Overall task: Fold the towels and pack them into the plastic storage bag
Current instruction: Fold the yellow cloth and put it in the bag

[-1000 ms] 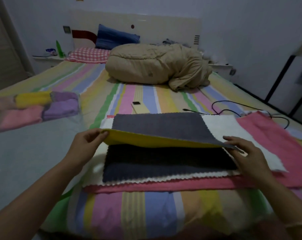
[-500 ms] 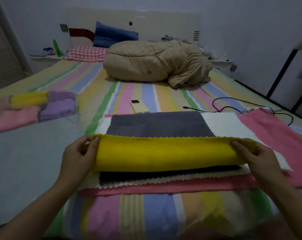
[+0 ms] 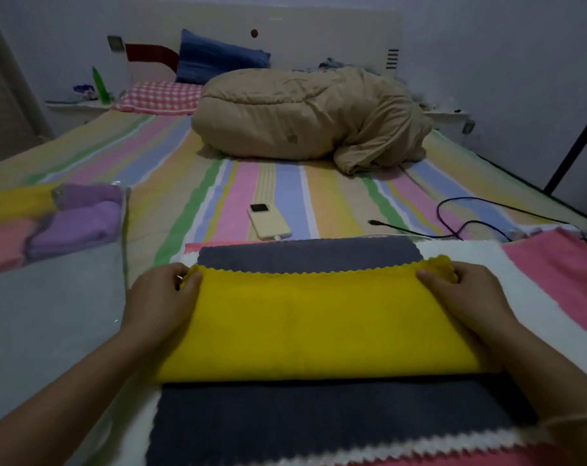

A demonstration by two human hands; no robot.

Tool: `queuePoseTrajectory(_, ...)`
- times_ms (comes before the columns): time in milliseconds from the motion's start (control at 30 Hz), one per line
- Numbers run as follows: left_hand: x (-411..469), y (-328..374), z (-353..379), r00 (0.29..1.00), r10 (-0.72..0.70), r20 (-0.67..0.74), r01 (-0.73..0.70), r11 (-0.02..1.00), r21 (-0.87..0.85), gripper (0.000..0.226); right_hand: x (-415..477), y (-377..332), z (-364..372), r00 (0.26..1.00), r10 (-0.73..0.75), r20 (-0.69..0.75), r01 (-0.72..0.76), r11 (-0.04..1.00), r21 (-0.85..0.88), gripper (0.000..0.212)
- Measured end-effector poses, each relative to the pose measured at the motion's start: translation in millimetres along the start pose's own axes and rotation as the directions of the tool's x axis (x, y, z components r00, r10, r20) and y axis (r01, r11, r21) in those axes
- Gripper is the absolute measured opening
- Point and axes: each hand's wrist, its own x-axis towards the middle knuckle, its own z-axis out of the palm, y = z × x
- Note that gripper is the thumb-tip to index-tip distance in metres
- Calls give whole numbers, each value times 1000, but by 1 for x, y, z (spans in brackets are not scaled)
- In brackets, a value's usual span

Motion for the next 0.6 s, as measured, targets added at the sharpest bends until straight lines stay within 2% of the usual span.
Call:
queuePoseTrajectory(133,11,-9,13,995,-66,75,62,996,61,26,18,10,14,998,46,37,-43,996,-82,26)
queuePoseTrajectory(333,14,-10,13,987,-49,151,32,993,114,21,16,14,23,999,41,0,-40,973,-227,32)
queuePoseTrajectory(400,19,-5,10,995,18,100,-36,982,184,11,9,12,21,999,42,-31,-50,945,-325,39)
queuePoseTrajectory(467,29,1,10,980,184,81,-197,960,197,12,0,8,17,997,64,-44,-76,911,-406,42)
queuePoseTrajectory(533,39,11,13,925,316,211,-344,932,112,17,-10,7,12,993,118,-30,-119,899,-421,45)
queuePoseTrajectory(600,44,19,18,872,316,373,-378,920,105,20,-17,9,5,981,193,-10,-182,901,-394,47)
